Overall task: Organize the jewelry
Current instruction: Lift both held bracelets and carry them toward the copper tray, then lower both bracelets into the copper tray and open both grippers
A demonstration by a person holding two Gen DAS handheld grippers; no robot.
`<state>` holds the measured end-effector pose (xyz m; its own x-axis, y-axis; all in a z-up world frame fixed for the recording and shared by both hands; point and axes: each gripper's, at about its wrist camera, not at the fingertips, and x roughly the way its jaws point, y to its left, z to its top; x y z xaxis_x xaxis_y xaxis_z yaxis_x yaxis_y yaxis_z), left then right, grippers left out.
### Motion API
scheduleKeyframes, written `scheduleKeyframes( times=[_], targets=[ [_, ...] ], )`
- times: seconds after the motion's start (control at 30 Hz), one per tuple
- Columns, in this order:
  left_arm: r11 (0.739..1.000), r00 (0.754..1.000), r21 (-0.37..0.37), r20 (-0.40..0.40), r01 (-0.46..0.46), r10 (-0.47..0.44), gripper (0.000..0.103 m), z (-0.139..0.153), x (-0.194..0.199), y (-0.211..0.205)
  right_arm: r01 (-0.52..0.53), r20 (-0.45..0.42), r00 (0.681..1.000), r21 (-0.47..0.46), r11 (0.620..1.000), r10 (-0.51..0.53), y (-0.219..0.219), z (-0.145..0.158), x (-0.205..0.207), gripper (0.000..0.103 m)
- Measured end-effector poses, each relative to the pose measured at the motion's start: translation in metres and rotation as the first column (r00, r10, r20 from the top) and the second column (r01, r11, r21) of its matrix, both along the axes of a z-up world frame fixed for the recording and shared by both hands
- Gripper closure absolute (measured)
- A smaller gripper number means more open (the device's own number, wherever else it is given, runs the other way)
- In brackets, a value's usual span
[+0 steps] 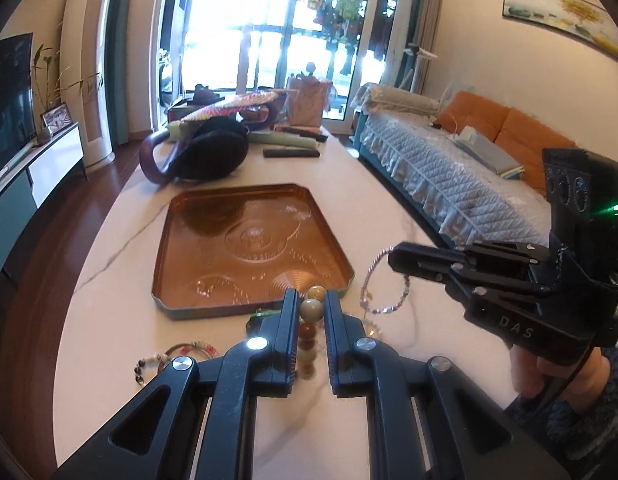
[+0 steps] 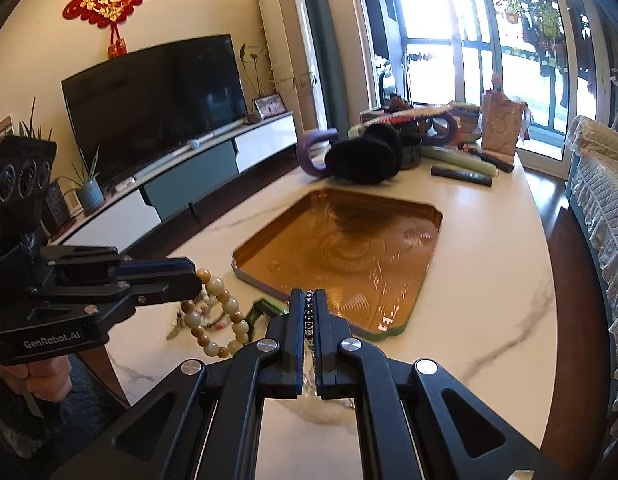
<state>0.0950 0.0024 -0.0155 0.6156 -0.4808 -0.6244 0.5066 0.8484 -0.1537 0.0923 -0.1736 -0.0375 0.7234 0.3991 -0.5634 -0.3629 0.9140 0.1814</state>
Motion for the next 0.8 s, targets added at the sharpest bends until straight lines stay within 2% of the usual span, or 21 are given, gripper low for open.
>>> scheduleKeyframes(
  times=[0.17,0.33,0.5,0.63,0.73,0.8],
  targets=[
    [1.000,0.999,-0.022,0.049,-0.022,0.023,0.090,0.031,0.005,0.004,0.011,0.069,0.998,-0.024,1.000,-0.010,0.003,0.032,0.002,0.099],
    [0.995,0.997,-0.092,0.062,-0.035,0.041,0.090,0.061,0.017,0.011,0.009,0.104,0.994,0.018,1.000,-0.011,0.002,0.060,0.009,0.099],
    [0.991,0.990,-0.111,0.106,-0.076,0.088,0.090,0.079,0.029,0.012,-0.012,0.148,0.989,0.056,0.998,0.004,0.006,0.083,0.023,0.099],
    [0.990,0.986,-0.107,0.129,-0.096,0.110,0.090,0.071,0.044,0.007,-0.018,0.171,0.985,0.072,0.997,0.005,0.013,0.085,0.038,0.099],
    [0.992,0.982,-0.057,0.144,-0.113,0.121,0.090,0.046,0.057,-0.001,-0.021,0.150,0.989,0.075,0.997,0.009,0.019,0.066,0.054,0.099],
    [0.993,0.987,-0.059,0.121,-0.103,0.109,0.090,0.021,0.066,-0.001,-0.023,0.125,0.992,0.074,0.997,0.013,0.019,0.049,0.063,0.099]
  ],
)
